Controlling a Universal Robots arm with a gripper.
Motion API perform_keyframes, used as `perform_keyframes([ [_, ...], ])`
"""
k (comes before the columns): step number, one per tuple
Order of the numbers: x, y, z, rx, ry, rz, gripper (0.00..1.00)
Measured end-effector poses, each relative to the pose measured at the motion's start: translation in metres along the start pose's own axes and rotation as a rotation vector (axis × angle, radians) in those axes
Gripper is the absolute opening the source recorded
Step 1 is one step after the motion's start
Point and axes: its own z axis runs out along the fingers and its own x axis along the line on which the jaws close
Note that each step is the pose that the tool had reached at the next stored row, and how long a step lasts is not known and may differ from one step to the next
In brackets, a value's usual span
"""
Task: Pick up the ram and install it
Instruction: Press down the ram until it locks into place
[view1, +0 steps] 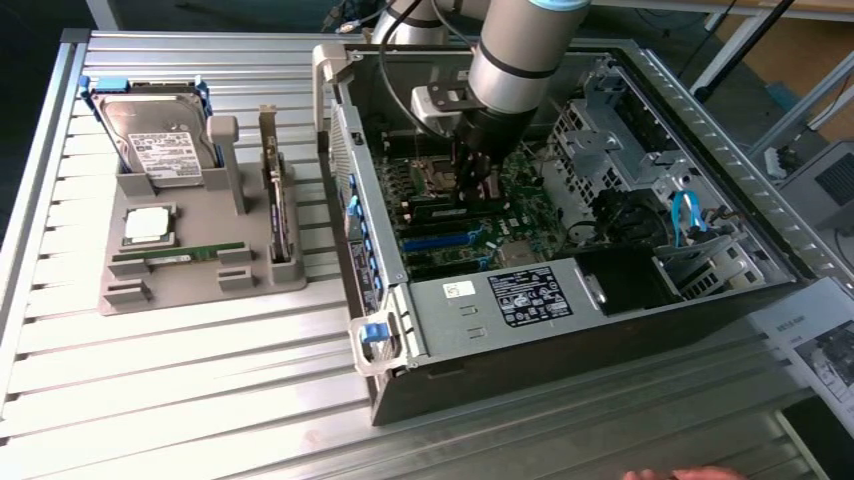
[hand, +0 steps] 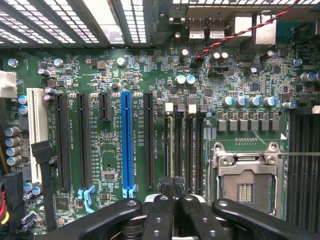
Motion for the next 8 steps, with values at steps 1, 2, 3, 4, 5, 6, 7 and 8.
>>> perform_keyframes([
  [1,0.0000,0.0000,0.0000,0.0000,0.0001,0.000,0.10],
  [2,0.0000,-0.0001,0.0000,0.0000,0.0001,0.000,0.10],
  [3,0.0000,0.0000,0.0000,0.0000,0.0000,0.000,0.10],
  [4,0.0000,0.0000,0.0001,0.0000,0.0000,0.000,0.10],
  [5,0.0000,0.0000,0.0001,0.0000,0.0000,0.000,0.10],
  [6,0.0001,0.0000,0.0004,0.0001,-0.0001,0.000,0.10],
  [7,0.0001,0.0000,0.0006,0.0001,-0.0002,0.000,0.10],
  [8,0.0001,0.0000,0.0007,0.0000,-0.0001,0.000,0.10],
])
